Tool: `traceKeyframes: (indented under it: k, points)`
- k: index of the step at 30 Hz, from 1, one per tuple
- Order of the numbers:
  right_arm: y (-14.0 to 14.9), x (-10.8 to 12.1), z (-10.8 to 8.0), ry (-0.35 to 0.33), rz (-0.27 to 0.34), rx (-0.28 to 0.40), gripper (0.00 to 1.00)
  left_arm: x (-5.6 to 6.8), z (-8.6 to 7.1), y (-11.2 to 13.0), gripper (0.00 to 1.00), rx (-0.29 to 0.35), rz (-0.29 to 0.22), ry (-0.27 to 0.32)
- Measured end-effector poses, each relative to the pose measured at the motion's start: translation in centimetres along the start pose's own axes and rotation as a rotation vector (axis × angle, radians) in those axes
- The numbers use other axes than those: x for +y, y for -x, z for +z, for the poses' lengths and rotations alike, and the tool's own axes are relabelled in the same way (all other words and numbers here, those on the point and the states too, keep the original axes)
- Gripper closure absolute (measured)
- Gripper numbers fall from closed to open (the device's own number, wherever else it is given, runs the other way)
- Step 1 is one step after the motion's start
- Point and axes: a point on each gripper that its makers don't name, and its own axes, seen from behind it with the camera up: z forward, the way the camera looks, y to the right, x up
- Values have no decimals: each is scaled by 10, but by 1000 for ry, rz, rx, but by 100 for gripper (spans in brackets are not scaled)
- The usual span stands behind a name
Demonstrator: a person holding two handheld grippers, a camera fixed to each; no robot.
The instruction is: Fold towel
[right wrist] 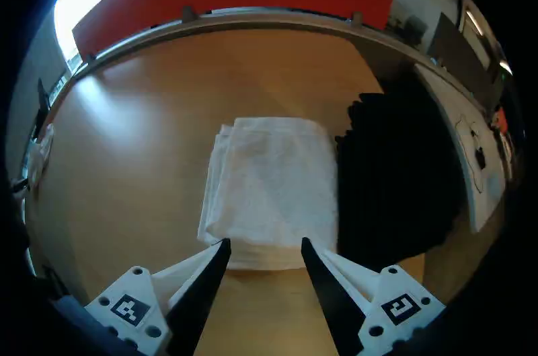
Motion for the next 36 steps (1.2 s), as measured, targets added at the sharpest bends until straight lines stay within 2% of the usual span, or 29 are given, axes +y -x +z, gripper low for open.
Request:
traceKeyframes:
  k: [5, 9, 21, 36]
  points:
    - [-8, -3, -5, 20, 15, 48, 19, -1, -1, -2, 39, 7, -5, -1]
    - [-22, -7, -12, 35, 34, 112, 19, -4, -2, -6, 39, 16, -11, -3]
    - [-71, -21, -53, 75, 65, 342, 19, -10, -6, -18, 39, 47, -49, -14]
    - [-108, -35, -97, 131, 46, 586, 16, -19, -8, -29, 39, 83, -94, -34]
